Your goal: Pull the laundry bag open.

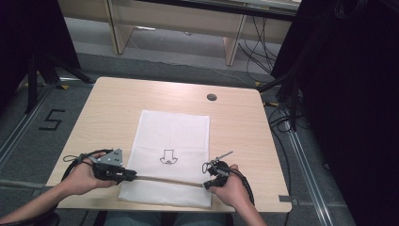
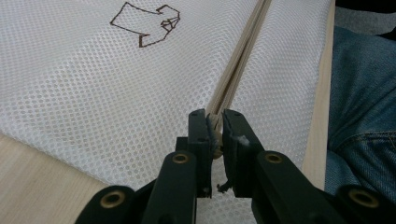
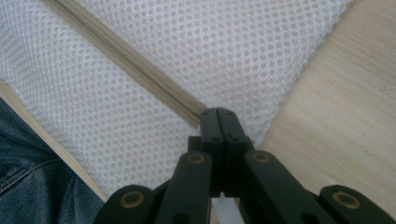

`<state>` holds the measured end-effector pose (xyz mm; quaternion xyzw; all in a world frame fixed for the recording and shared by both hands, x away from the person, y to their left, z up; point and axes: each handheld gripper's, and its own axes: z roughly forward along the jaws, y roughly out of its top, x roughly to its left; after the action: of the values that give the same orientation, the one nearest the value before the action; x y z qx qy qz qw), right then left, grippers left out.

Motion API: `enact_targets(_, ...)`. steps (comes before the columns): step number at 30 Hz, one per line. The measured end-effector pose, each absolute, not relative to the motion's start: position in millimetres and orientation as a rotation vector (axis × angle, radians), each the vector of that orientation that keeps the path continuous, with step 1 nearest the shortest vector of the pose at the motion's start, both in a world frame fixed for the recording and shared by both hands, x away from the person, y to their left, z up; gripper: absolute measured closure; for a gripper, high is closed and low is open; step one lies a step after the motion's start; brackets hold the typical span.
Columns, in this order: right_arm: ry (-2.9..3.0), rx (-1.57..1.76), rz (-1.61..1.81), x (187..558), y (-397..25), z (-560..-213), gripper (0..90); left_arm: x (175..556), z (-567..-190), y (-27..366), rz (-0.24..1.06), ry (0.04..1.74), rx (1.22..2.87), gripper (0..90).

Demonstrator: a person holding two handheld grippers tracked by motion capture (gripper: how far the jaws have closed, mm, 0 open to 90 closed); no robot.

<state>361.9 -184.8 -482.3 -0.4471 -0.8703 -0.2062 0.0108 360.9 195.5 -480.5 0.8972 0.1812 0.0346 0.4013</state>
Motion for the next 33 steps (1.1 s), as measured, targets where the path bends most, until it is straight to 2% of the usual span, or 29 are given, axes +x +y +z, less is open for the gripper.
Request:
enact_targets(26, -2.720, -1.397, -0.645, 361, -184, -482, 90.0, 360, -486, 212, 0.077, 0.505, 2.261, 81.8)
enact_targets(28, -2.724, -1.388, -0.649, 362, -185, -483, 90.0, 360, -485, 215, 0.118, 0.491, 2.310, 81.8)
enact_targets(33, -2.722, -1.388, -0.649, 362, -185, -483, 90.0, 359, -487, 228, 0.103, 0.550, 2.289, 81.8)
